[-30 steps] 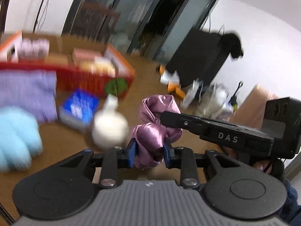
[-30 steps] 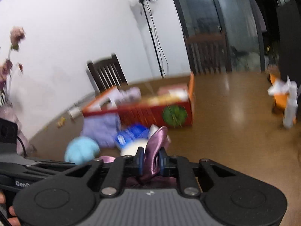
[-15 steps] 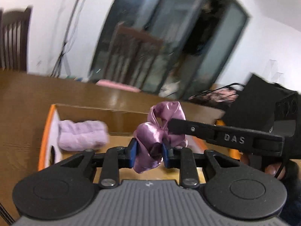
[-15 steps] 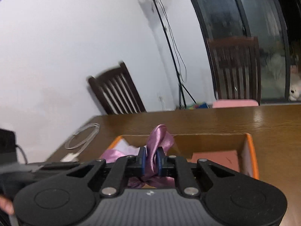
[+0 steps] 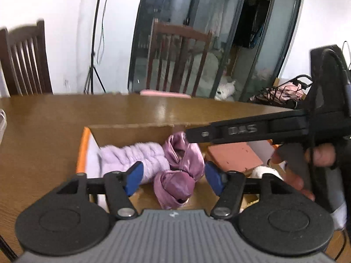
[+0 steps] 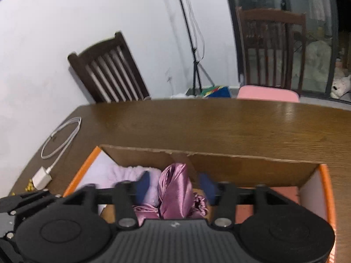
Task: Organize soft objects
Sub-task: 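Carry the pink scrunchie into the box and open the right tool, then reach the right tool to the light-blue fluffy plush and grasp it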
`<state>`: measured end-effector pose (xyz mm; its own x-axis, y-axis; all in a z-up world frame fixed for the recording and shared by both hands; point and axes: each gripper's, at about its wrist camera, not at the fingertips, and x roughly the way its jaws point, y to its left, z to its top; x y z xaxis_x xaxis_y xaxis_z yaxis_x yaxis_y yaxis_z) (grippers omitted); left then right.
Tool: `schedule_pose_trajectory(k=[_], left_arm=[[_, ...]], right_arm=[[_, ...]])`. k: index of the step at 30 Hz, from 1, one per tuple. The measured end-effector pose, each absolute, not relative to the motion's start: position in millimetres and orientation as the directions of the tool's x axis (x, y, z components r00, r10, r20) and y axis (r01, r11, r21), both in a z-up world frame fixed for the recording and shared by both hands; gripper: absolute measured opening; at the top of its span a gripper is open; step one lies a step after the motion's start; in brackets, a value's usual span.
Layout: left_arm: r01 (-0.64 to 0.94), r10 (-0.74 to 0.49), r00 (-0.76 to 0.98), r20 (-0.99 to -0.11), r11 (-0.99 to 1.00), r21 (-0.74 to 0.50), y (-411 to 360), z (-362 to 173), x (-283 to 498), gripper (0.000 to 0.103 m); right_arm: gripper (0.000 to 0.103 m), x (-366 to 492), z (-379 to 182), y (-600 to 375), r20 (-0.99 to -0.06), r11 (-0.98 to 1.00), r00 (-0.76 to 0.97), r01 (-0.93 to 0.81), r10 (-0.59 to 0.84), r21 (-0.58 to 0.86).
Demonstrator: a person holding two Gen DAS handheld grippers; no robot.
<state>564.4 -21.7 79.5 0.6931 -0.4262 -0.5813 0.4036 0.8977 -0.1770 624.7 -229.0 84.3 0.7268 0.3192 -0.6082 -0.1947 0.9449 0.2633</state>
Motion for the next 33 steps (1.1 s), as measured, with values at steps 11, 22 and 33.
schedule_pose_trajectory(k=[11,22,33], left_arm=[[0.357,-0.349,0.835,-0.425,0.932,-0.063,6,128,444,0.099],[0.312,-0.303,0.921,-0.245,0.95,0.0,0,110,281,0.103],[0.159,-0.172,0.935,-0.309,0.985,-0.068,-6,67,219,0.103]], right_arm=[[0.08,463,141,-257,-0.421,0.968,0.872,-0.231,0.251,0.099],[0.09,276,86,-282,-0.259,0.968,0.935,-0.252,0.243,0.002],[0.094,204,35,-321,-0.235,0.956,0.927,-0.287,0.294,0.064]])
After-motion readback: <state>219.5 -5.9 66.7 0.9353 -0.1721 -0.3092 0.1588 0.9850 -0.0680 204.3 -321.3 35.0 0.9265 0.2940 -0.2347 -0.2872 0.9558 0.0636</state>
